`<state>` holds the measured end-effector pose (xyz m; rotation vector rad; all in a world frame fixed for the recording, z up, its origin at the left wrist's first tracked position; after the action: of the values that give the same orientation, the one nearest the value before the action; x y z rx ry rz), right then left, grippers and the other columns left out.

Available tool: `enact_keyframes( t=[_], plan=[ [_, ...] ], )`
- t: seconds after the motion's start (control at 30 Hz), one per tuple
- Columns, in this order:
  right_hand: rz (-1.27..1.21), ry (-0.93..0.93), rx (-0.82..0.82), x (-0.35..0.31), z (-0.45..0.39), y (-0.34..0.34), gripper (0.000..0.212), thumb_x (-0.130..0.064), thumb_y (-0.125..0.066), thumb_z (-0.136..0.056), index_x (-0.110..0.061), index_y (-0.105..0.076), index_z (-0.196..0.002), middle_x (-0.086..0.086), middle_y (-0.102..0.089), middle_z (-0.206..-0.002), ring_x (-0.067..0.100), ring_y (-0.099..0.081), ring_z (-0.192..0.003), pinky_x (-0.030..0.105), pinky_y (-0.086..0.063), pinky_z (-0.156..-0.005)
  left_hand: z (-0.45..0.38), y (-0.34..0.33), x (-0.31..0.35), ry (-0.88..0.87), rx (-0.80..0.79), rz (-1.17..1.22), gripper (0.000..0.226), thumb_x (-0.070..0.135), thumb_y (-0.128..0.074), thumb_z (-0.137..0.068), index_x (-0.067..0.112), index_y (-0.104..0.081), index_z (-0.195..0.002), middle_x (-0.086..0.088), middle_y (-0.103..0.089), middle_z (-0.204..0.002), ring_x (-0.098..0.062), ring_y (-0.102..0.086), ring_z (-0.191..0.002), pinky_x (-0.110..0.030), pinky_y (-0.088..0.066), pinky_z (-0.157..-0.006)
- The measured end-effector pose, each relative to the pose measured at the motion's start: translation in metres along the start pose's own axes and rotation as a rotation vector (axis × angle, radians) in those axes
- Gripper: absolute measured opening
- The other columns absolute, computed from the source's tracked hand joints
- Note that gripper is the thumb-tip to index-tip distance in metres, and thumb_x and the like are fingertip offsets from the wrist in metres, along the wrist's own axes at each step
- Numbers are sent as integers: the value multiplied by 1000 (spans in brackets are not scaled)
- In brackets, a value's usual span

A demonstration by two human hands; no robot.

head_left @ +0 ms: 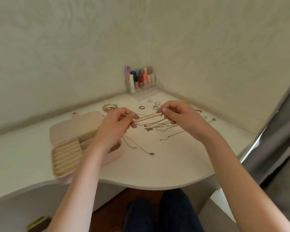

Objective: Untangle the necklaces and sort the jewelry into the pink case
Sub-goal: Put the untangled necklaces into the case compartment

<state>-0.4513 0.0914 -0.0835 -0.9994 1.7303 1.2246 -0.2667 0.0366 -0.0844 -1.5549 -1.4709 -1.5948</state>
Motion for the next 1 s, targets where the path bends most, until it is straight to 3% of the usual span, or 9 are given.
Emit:
enact_keyframes(
  t=[0.2,0.37,0.5,0.63,0.8,0.93,1.0],
  plan=[
    [51,-22,-285,-16,-5,-37,9,-7,-66,-85,-10,-70,-93,-5,-67,-72,1,-59,-64,12,-46,-61,3,59,3,-3,-66,-19,14,18,-62,-88,25,-72,-83,9,-70,-69,-9,-44,-60,-13,-40,-51],
    [4,7,-377,-27,-8,-60,13,-7,-70,-81,-19,-73,-81,-3,-67,-68,17,-55,-68,28,-46,-69,10,86,10,1,-111,-179,9,10,-68,-83,16,-73,-85,12,-70,-63,5,-53,-52,-9,-39,-52],
    [-398,42,-359,-48,-13,-55,11,-13,-66,-70,-20,-74,-71,-4,-63,-61,9,-54,-58,19,-48,-64,21,100,-9,96,-206,-354,13,6,-73,-78,19,-74,-76,10,-67,-60,4,-54,-51,-8,-42,-53],
    [-310,38,-303,-51,-25,-51,12,-11,-66,-72,-10,-67,-84,-4,-65,-62,6,-57,-58,16,-51,-63,31,113,-26,159,-178,-327,11,1,-69,-81,11,-73,-81,6,-68,-60,1,-56,-52,-10,-48,-55],
    [-341,22,-165,-47,-37,-43,10,-9,-67,-76,-11,-69,-86,-4,-67,-64,8,-58,-62,17,-51,-64,35,117,-29,165,-165,-366,7,3,-70,-80,10,-71,-79,-3,-68,-68,-1,-60,-55,-10,-48,-58],
    [-354,28,-125,-47,-40,-38,16,-15,-69,-71,-11,-70,-87,-2,-66,-65,10,-58,-65,16,-51,-64,35,112,-17,144,-120,-144,4,3,-67,-82,6,-70,-82,-10,-70,-71,-17,-68,-64,-25,-58,-66],
    [-344,39,-125,-49,-41,-37,12,-12,-68,-75,-10,-70,-87,-2,-66,-65,9,-58,-64,16,-51,-64,35,106,-8,123,-122,-81,5,2,-66,-83,5,-70,-84,-12,-71,-73,-17,-69,-67,-26,-59,-68]
  ],
)
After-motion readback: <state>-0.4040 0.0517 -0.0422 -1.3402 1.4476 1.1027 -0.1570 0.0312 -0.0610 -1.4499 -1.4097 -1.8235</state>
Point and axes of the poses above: each hand's wrist, its own z-axis away from the middle knuckle, its own y-axis out of the back of the hand, x = y × z, the point moved 7 cm from there along -z, towards the middle knuckle
